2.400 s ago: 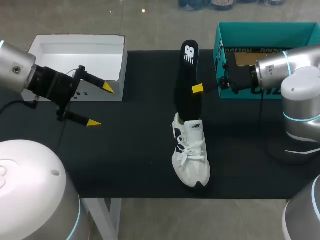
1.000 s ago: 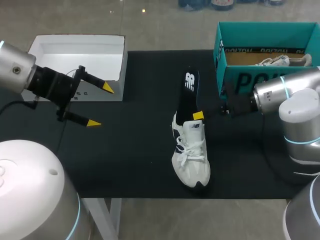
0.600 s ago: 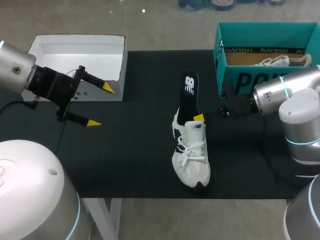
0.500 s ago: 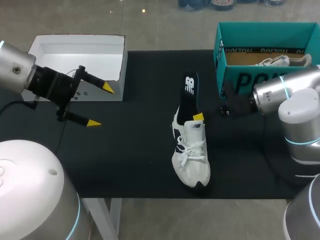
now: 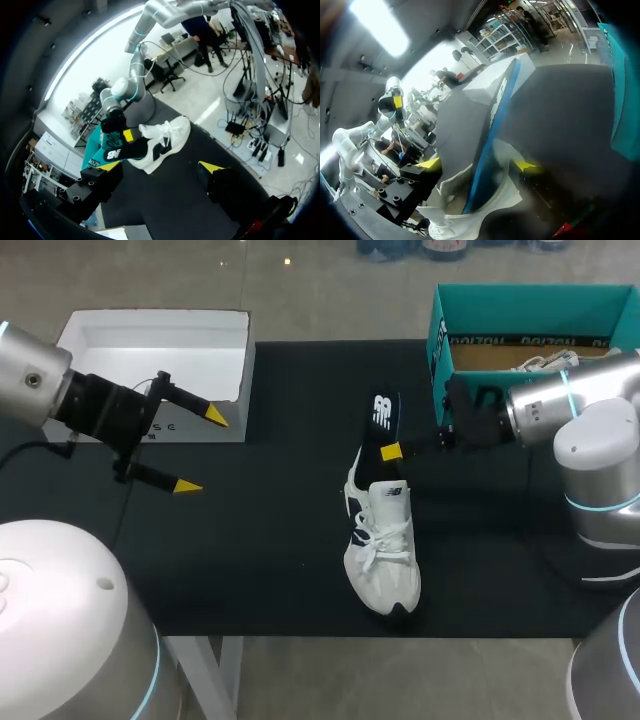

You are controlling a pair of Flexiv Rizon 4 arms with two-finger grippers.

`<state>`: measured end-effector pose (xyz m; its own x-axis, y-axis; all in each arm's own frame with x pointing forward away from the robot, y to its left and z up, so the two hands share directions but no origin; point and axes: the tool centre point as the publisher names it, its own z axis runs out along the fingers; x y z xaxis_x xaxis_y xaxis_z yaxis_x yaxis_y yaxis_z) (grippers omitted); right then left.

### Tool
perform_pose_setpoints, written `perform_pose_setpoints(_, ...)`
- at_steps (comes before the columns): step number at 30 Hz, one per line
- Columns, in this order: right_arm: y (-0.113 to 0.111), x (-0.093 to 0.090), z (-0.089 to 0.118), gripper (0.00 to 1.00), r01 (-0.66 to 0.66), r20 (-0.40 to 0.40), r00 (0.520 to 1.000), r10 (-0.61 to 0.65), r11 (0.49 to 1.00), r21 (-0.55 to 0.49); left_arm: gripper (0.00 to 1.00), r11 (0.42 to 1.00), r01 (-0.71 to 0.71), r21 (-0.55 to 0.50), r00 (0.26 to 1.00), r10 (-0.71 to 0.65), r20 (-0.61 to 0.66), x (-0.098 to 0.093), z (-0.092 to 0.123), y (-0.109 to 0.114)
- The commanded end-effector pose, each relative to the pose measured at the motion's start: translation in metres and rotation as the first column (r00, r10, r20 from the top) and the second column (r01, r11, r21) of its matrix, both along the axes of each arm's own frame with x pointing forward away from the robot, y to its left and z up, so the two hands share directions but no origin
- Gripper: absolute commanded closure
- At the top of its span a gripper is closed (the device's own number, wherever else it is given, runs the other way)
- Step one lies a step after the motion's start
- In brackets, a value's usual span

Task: Take the shoe out of the shoebox, open the shoe tongue, remove and reinsert the insole, then place the shoe into the shoebox

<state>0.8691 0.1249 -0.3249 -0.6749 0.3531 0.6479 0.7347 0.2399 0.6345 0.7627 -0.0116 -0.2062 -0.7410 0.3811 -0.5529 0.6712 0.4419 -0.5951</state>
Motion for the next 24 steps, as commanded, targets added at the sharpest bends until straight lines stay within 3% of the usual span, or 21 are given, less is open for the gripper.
perform_pose_setpoints(1, 0.004, 0.008, -0.002, 0.00, -0.006, -0.001, 1.000, 0.006, 1.000, -0.018, 0.00, 1.000, 0.000, 0.005, 1.000, 0.000, -0.001, 0.000, 0.001, 0.000)
perform_pose_setpoints(3, 0.004, 0.010, -0.004, 0.00, -0.007, -0.001, 1.000, 0.007, 1.000, -0.023, 0.00, 1.000, 0.000, 0.005, 1.000, 0.000, -0.001, 0.000, 0.001, 0.000)
perform_pose_setpoints(4, 0.003, 0.011, -0.005, 0.27, -0.007, 0.001, 1.000, 0.007, 1.000, -0.023, 0.00, 1.000, 0.000, 0.005, 1.000, 0.000, -0.001, 0.000, 0.001, 0.000)
perform_pose_setpoints(5, 0.003, 0.011, -0.005, 0.69, 0.000, 0.004, 1.000, 0.000, 1.000, -0.023, 0.00, 1.000, 0.000, 0.005, 1.000, 0.000, -0.001, 0.000, 0.001, 0.000)
perform_pose_setpoints(6, 0.002, 0.012, -0.005, 0.69, 0.005, 0.003, 1.000, -0.005, 1.000, -0.018, 0.00, 1.000, 0.000, 0.005, 1.000, 0.000, -0.001, 0.000, 0.001, 0.000)
perform_pose_setpoints(7, 0.001, 0.013, -0.005, 1.00, 0.006, 0.004, 1.000, -0.006, 1.000, -0.016, 0.00, 1.000, 0.000, 0.005, 1.000, 0.000, -0.001, 0.000, 0.001, 0.000)
perform_pose_setpoints(24, -0.004, 0.002, -0.012, 1.00, 0.015, -0.011, 1.000, -0.014, 1.000, 0.006, 0.00, 1.000, 0.000, 0.005, 1.000, 0.000, -0.001, 0.000, 0.001, 0.000)
